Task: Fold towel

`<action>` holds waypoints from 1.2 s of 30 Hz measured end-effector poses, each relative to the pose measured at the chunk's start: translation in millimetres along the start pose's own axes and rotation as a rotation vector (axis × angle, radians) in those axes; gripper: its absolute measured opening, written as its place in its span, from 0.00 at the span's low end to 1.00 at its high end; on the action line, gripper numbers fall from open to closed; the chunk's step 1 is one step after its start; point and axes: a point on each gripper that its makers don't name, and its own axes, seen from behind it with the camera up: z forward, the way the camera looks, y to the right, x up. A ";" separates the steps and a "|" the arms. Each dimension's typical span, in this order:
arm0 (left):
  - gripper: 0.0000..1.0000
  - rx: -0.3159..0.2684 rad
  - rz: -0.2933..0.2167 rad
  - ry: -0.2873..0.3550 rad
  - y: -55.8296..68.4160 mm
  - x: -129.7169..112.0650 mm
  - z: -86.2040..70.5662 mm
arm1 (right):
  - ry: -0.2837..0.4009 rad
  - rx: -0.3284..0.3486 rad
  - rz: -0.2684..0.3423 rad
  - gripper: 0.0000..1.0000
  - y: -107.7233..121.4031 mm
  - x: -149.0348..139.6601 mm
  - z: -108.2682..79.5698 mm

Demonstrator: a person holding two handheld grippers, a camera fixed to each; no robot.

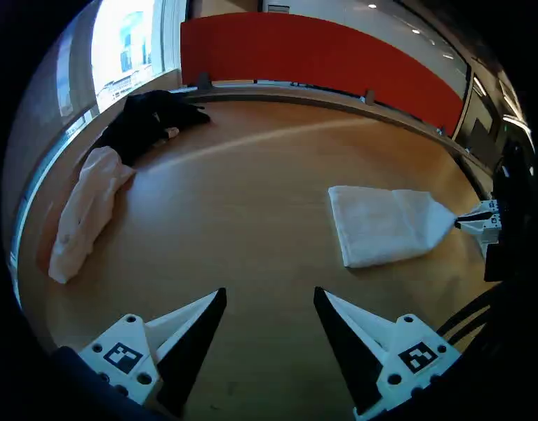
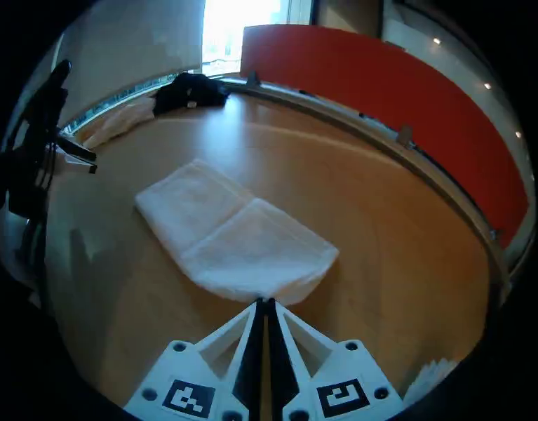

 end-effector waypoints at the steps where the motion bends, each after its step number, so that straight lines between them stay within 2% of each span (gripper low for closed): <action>1: 0.92 -0.001 -0.005 0.000 0.5 -0.3 -1.5 | 0.007 0.001 -0.010 0.04 -0.3 6.6 -0.5; 14: 0.92 0.010 -0.044 0.010 -2.3 -5.2 -23.8 | 0.091 0.034 -0.133 0.04 -20.6 89.6 2.1; 24: 0.92 0.027 -0.063 0.020 -14.1 -8.5 -36.7 | 0.099 0.057 -0.181 0.04 -34.2 112.4 9.0; 30: 0.92 0.050 -0.074 0.028 -25.6 -12.1 -51.0 | 0.098 0.100 -0.230 0.04 -57.4 132.3 24.5; 36: 0.92 0.072 -0.111 0.042 -34.7 -20.1 -71.4 | 0.095 0.166 -0.291 0.04 -95.2 149.8 47.2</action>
